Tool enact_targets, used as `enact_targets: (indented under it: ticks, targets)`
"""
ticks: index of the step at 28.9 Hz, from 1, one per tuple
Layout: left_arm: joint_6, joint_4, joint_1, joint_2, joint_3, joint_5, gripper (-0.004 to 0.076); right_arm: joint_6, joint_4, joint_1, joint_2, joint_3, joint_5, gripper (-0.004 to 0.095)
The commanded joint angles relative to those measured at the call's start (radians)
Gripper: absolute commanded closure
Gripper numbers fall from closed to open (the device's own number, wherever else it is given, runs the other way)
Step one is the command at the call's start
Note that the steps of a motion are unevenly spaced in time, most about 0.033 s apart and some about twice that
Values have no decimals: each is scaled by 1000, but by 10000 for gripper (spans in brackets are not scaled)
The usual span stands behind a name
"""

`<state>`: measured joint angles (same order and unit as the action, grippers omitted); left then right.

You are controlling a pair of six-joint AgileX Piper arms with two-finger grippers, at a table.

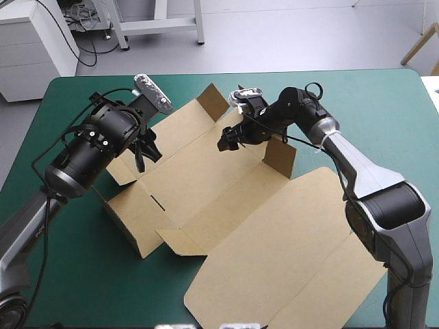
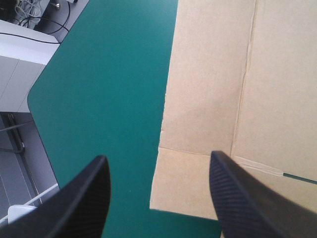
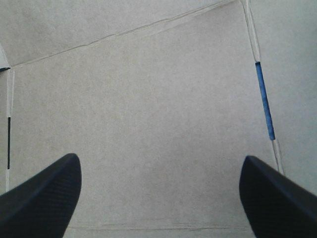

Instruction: Fold the box

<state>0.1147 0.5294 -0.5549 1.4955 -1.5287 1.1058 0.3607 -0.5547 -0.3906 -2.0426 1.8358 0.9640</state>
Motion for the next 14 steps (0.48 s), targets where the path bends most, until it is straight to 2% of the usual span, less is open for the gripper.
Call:
enact_targets:
  ticks: [1,14]
  targets:
    - [-8,25,-1,-34,-35,-36,304,3,-37,3,62,33,-24,126]
    - [-8,25,-1,-34,-35,-36,304,12,-55,3,62,33,-12,126]
